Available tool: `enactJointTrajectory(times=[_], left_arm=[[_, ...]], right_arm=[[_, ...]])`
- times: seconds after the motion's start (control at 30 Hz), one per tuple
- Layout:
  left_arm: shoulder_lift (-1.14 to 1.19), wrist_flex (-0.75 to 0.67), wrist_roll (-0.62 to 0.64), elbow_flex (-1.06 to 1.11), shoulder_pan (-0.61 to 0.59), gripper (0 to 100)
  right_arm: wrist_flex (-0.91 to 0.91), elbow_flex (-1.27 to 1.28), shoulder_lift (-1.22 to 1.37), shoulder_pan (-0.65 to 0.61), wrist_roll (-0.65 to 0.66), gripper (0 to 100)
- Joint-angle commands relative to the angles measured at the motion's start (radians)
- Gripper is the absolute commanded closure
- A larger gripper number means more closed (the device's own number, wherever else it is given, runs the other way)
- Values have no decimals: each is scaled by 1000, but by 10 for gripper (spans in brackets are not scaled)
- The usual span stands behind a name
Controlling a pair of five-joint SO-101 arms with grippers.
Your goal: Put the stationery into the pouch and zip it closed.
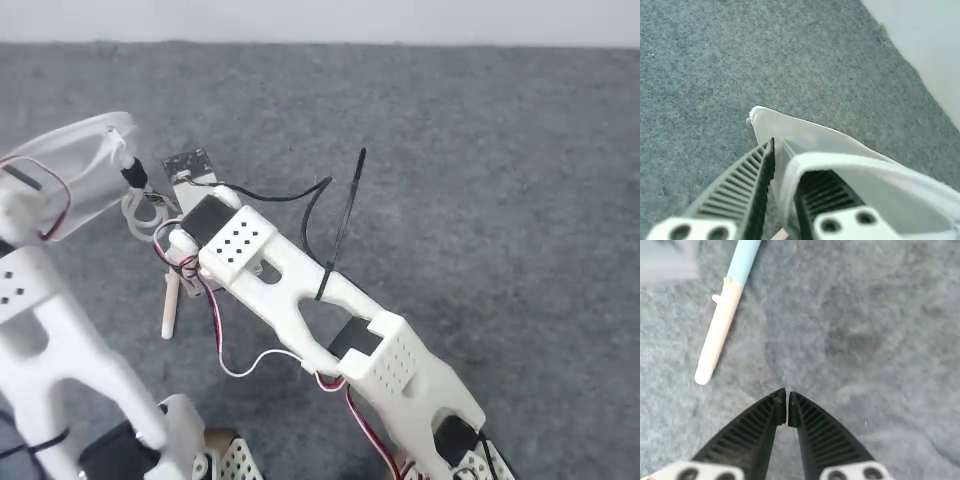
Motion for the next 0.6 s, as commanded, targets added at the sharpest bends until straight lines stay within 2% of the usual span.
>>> enactJointTrajectory(times=[0.0, 0.07, 0.3, 0.57], left_arm=[[-69, -40, 11, -22, -3, 987], [-69, -40, 11, -22, -3, 987], [-77, -71, 11, 8, -3, 987], [-77, -87, 11, 22, 0, 987]], right_arm=[[91, -126, -21, -8, 6, 993], [139, -183, -21, -16, 6, 993], [142, -204, -22, -16, 6, 993], [142, -121, -133, -27, 5, 993]])
